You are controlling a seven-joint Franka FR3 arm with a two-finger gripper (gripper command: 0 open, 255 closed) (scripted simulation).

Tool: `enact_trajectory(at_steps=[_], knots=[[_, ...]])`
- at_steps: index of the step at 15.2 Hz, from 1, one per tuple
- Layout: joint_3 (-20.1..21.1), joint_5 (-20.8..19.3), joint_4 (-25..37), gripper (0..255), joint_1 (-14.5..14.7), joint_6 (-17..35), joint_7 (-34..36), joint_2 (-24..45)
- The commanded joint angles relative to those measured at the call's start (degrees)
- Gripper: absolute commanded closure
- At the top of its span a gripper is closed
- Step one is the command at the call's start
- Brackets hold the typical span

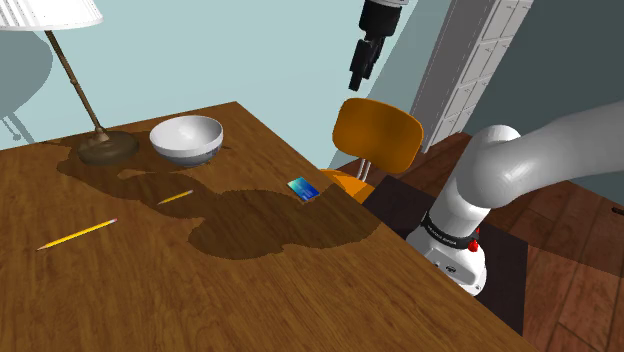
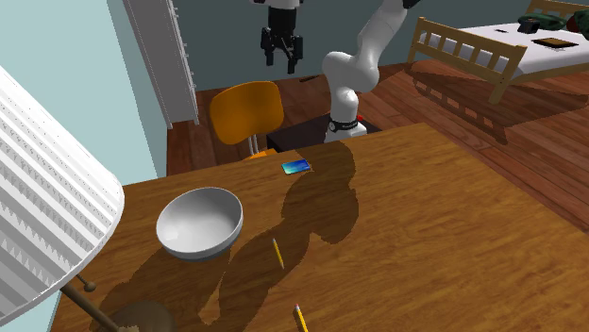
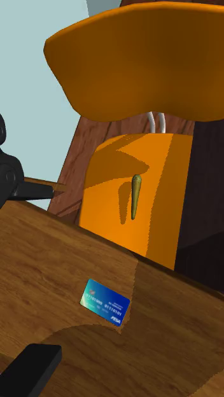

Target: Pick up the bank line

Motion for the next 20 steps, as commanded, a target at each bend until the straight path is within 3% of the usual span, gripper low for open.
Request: enact_trajectory(at_steps=[1, 10, 16, 20], knots=[[0.0, 0.0, 0.0, 0, 0.0, 0.0, 0.0, 0.0], [11.3, 5.2, -10.4, 0, -0.6, 17.2, 17.2, 5.2], [19.9, 6.6, -12.6, 0, -2.5, 29.9, 29.7, 14.9], [26.3, 4.5, -11.7, 0, -5.7, 38.2, 39.5, 23.9]])
